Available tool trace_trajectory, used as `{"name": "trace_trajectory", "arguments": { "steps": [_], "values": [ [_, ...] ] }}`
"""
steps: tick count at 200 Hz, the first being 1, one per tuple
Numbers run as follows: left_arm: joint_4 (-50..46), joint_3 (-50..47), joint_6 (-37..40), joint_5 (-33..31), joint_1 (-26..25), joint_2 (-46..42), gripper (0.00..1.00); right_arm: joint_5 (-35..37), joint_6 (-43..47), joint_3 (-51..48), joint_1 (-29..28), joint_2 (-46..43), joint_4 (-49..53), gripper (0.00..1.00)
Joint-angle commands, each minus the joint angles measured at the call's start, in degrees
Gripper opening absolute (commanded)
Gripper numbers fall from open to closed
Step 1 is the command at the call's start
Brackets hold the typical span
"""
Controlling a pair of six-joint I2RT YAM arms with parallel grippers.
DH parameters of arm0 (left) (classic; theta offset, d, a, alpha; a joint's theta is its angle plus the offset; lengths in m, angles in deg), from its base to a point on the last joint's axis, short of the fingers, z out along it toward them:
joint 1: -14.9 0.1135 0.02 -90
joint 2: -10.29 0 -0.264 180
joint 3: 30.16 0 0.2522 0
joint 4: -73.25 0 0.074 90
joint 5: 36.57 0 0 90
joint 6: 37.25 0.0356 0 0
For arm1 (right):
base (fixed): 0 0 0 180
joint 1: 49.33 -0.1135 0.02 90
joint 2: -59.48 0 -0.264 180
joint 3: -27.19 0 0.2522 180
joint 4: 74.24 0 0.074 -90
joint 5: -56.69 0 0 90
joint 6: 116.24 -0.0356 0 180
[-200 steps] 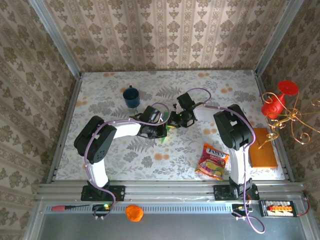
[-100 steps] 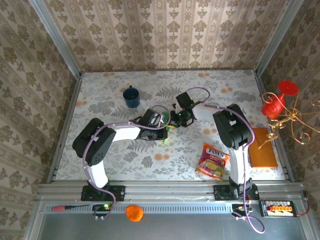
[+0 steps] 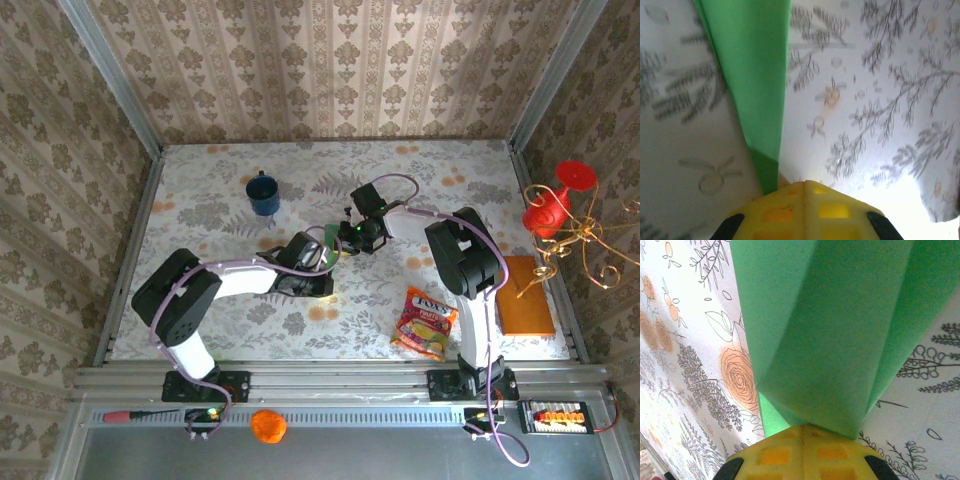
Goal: Fold a paper plane with a square sheet of paper (pick it up from the middle)
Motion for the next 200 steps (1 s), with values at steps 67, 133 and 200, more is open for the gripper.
{"name": "trace_trajectory", "arguments": {
  "steps": [67,133,200],
  "values": [
    [-3.5,-0.4,-1.3,-0.7,5.3,-10.6,0.06,5.0,-10.9,-10.5,-3.8,-5.4,-3.4,0.04],
    [4.4,4.8,-4.4,4.3,6.0,2.1,0.04,5.4,-15.6,-13.3,-5.3,-7.4,-8.0,0.04],
    [0.8,4.0,-4.0,2.1,5.9,4.8,0.02,4.1,-12.7,-11.6,-4.9,-8.0,-7.2,0.04]
  ]
}}
